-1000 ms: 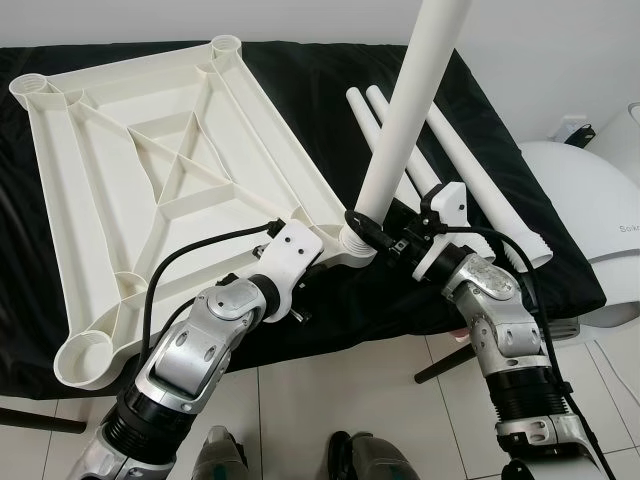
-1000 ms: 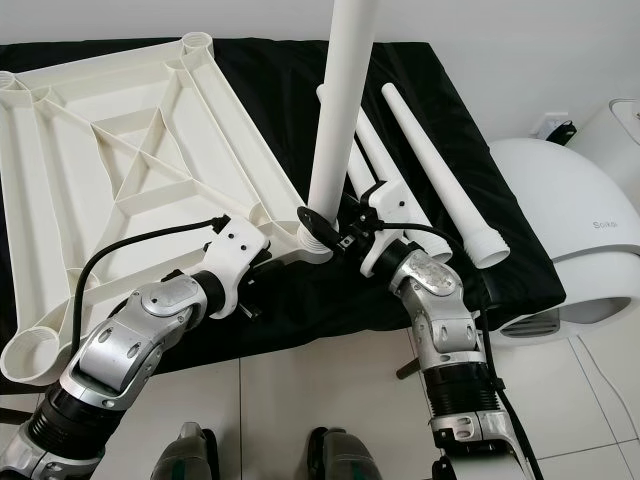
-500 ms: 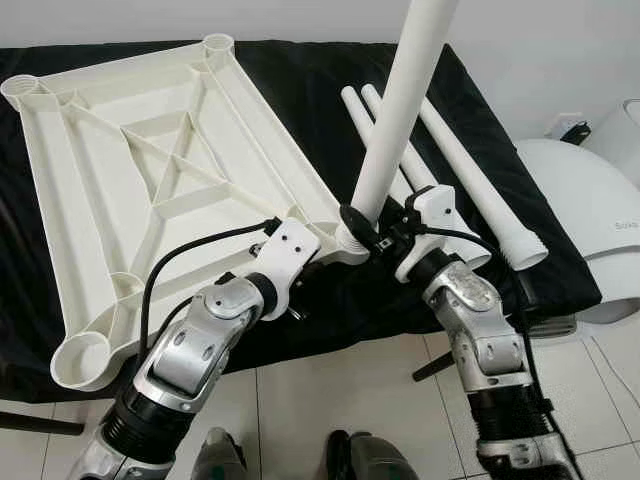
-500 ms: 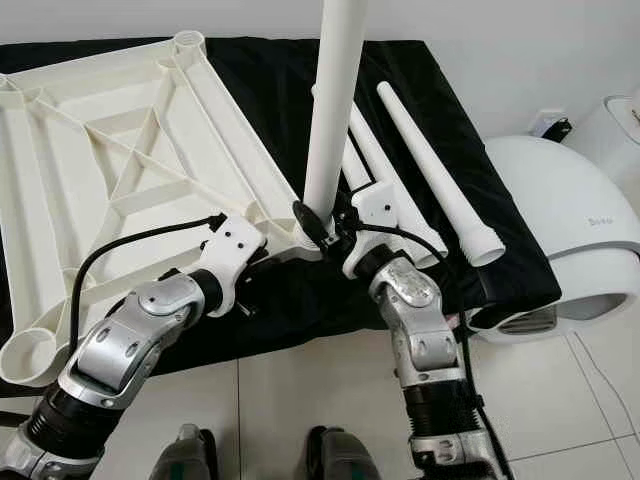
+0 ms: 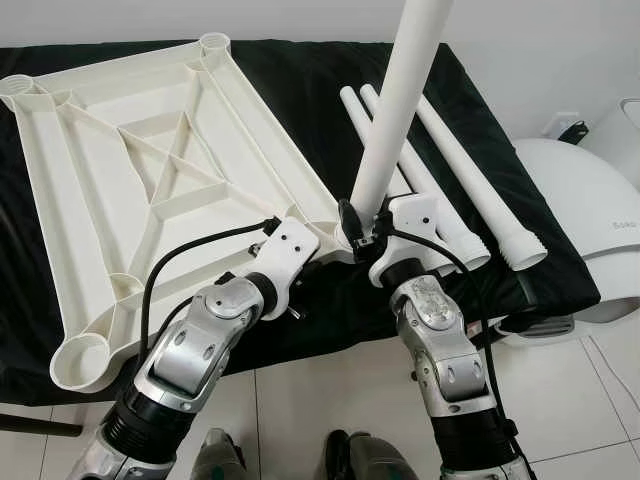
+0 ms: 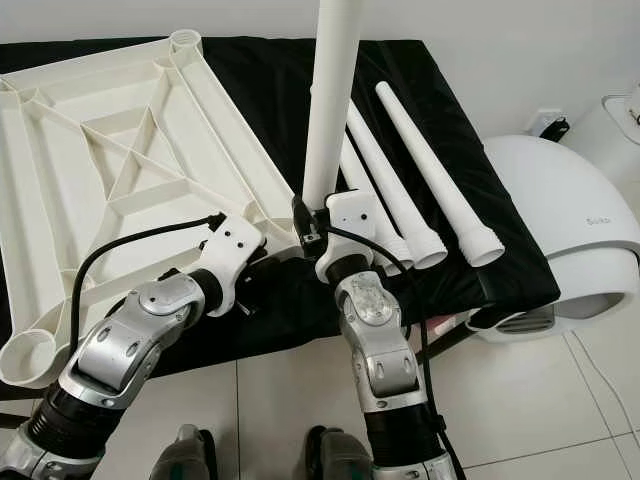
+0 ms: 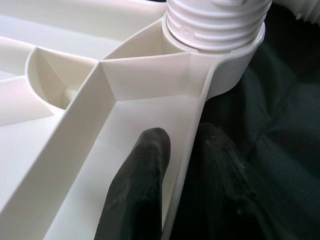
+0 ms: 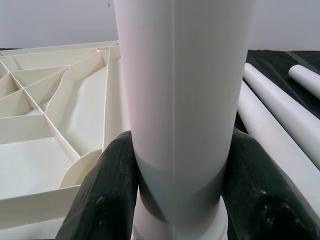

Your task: Building children table

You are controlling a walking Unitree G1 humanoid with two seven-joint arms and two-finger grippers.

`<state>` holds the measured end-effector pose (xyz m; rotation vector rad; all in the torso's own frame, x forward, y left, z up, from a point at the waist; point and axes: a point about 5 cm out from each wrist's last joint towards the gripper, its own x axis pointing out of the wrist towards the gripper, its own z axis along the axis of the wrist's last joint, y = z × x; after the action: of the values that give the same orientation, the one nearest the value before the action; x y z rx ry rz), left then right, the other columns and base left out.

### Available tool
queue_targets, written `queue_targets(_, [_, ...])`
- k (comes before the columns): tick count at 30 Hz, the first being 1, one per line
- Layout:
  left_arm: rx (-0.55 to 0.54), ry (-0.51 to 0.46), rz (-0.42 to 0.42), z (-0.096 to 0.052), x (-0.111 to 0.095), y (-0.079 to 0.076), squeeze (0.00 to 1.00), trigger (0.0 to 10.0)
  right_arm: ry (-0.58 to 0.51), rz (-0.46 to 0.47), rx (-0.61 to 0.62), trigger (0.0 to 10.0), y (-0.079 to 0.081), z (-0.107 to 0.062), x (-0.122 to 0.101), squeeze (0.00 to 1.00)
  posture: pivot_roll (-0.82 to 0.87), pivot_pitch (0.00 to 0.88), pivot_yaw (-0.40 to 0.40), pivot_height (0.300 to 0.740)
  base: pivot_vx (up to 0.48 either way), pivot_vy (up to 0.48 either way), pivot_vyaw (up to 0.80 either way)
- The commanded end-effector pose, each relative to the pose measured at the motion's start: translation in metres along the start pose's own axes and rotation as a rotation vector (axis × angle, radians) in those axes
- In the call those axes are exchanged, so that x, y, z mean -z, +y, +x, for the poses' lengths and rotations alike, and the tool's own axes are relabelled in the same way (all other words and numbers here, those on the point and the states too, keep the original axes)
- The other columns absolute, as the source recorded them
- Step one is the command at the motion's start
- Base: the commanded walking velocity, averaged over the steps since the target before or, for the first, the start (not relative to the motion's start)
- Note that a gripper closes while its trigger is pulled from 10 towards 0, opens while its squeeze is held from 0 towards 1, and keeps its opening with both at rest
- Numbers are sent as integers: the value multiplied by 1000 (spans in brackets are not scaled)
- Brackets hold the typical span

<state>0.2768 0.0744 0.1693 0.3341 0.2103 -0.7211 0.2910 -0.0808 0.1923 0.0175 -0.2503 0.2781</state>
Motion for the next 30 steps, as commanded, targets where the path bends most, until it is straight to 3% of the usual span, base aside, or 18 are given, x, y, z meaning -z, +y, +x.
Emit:
queue_targets(1, [77, -21, 8, 0, -5, -13, 0, 10000, 85, 28, 92, 0, -6, -6, 16, 0, 71, 189, -67, 740, 0, 0, 0])
queue_targets(4, [76, -23, 7, 0, -5, -13, 0, 10000, 84, 29, 93, 0, -4, -6, 16, 0, 71, 189, -68, 740, 0, 0, 0])
queue_targets(5, [76, -23, 7, 0, -5, -13, 0, 10000, 83, 30, 96, 1961, -4, -5, 15, 0, 69, 190, -70, 740, 0, 0, 0])
queue_targets(6, [76, -23, 7, 0, -5, -13, 0, 10000, 83, 30, 96, 1961, -4, -5, 15, 0, 69, 190, -70, 740, 0, 0, 0])
queue_targets(7, [76, -24, 7, 0, -5, -13, 0, 10000, 81, 31, 102, 10000, -5, -5, 14, 608, 69, 189, -71, 740, 0, 0, 0])
queue_targets(8, [76, -24, 7, 0, -5, -13, 0, 10000, 81, 31, 102, 10000, -5, -5, 14, 608, 69, 189, -71, 740, 0, 0, 0])
queue_targets(9, [74, -24, 5, 1, -5, -13, 0, 10000, 76, 31, 106, 10000, -7, -4, 13, 1000, 67, 190, -71, 740, 0, 0, 0])
queue_targets(17, [74, -29, 5, 2, -6, -13, 0, 10000, 51, -1, 58, 10000, -22, 1, 10, 1000, 59, 184, -70, 740, 0, 0, 0])
queue_targets(23, [75, -33, 5, 3, -7, -12, 0, 10000, 16, 14, -122, 10000, -36, 6, 5, 1000, 53, 182, -67, 740, 0, 0, 0])
queue_targets(25, [77, -33, 6, 3, -7, -12, 0, 10000, 18, 64, -196, 10000, -43, 8, 4, 1000, 53, 181, -66, 740, 0, 0, 0])
queue_targets(30, [77, -33, 8, 4, -8, -12, 0, 10000, -1, 63, -306, 10000, -47, 9, 1, 1000, 52, 181, -66, 740, 0, 0, 0])
